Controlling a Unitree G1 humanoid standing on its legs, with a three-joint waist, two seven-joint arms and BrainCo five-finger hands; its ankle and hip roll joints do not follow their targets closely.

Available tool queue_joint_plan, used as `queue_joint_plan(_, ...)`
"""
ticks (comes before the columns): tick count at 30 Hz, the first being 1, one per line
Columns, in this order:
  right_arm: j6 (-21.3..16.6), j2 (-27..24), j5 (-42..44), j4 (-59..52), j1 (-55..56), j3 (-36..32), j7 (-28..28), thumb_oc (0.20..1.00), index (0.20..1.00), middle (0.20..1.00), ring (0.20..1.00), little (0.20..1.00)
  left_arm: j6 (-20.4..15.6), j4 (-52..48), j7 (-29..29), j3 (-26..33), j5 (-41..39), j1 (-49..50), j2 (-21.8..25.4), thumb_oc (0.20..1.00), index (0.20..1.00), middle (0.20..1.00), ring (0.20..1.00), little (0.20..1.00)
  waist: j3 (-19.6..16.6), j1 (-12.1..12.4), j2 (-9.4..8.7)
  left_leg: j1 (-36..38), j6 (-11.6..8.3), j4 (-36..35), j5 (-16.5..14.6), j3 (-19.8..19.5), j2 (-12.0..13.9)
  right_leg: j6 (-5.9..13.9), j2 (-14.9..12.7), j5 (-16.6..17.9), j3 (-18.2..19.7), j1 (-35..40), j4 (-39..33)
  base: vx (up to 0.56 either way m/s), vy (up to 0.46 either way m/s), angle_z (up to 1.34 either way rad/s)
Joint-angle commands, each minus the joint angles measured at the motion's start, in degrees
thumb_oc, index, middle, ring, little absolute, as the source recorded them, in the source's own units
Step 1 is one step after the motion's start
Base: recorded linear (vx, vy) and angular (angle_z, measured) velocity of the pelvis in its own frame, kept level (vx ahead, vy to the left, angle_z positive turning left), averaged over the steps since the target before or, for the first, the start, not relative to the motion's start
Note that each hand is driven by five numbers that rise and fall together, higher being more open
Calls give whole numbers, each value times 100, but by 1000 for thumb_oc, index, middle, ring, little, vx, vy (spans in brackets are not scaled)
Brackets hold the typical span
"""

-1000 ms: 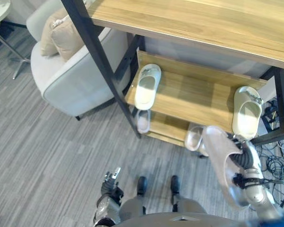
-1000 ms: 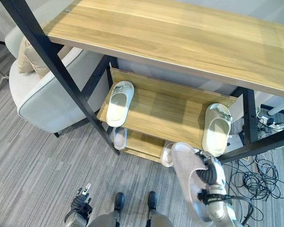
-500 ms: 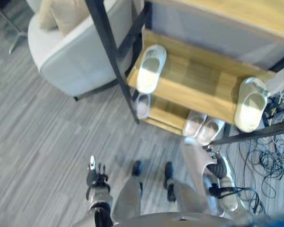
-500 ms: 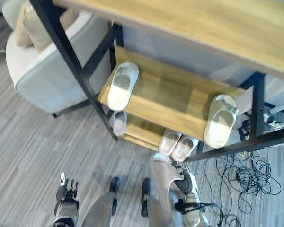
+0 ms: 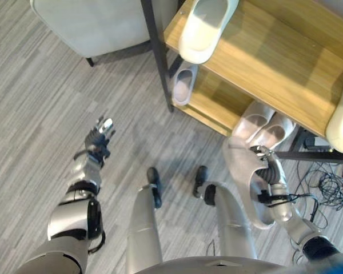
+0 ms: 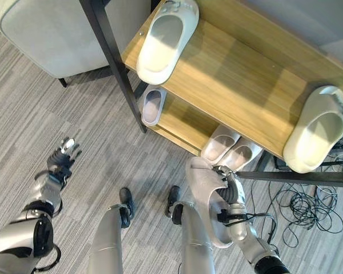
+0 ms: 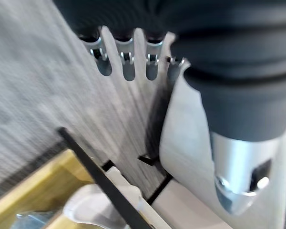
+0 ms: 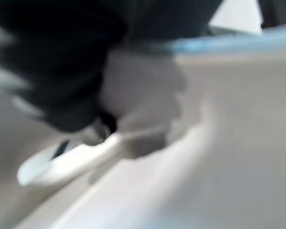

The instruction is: Arrange the slippers neatly on the shoe rack.

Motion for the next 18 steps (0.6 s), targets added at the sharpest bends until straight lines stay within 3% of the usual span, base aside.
queue_joint_plan(1,246,-398,295,-702,-859,-39,224,200,200,200,200,200,-116,-192,120,189,-349,-545,285,1000,1000,1000,1000,1000,125,-30,86,-792,223,520,-63,-122,-61,183,-63,-676,54,-169,822,25,81,3)
queue_joint_plan(2,549,-482,373,-889,-1338,-6,440,200,200,200,200,200,-98,-396,222,167,-435,-692,194,1000,1000,1000,1000,1000,150,-30,99,-1017,216,731,-157,-141,-59,187,-129,-748,94,-391,998,25,56,4)
queue_joint_plan(3,582,-499,395,-909,-1365,-3,457,200,200,200,200,200,-90,-411,239,180,-433,-705,192,1000,1000,1000,1000,1000,141,-40,109,-1070,218,769,-174,-145,-59,187,-136,-767,98,-442,1037,45,60,5)
queue_joint_plan(5,1287,-487,604,-1262,-2072,20,1119,200,200,200,200,200,-14,-674,396,173,-466,-849,-88,1000,1000,1000,1000,1000,217,-58,127,-1416,219,1100,-312,-179,-17,195,-250,-851,144,-756,1319,34,55,5)
queue_joint_plan(8,1852,-419,464,-1529,-2523,108,1544,200,200,200,200,200,15,-945,451,200,-376,-853,-422,1000,1000,1000,1000,1000,293,-94,174,-1693,242,1399,-464,-206,48,181,-338,-963,180,-1037,1610,51,58,5)
queue_joint_plan(13,1990,-21,123,-1043,-2835,-106,1603,200,200,200,200,200,68,-999,499,230,-200,-852,-842,1000,1000,1000,1000,1000,339,-89,233,-1978,263,1868,-681,-212,155,140,-418,-1097,226,-1365,2031,50,46,0)
queue_joint_plan(18,2244,172,-204,-490,-3354,-293,1557,200,200,200,200,200,132,-935,576,283,-78,-927,-776,1000,1000,1000,1000,1000,393,-75,223,-2118,265,2196,-856,-215,214,123,-473,-1200,248,-1588,2389,60,16,-4)
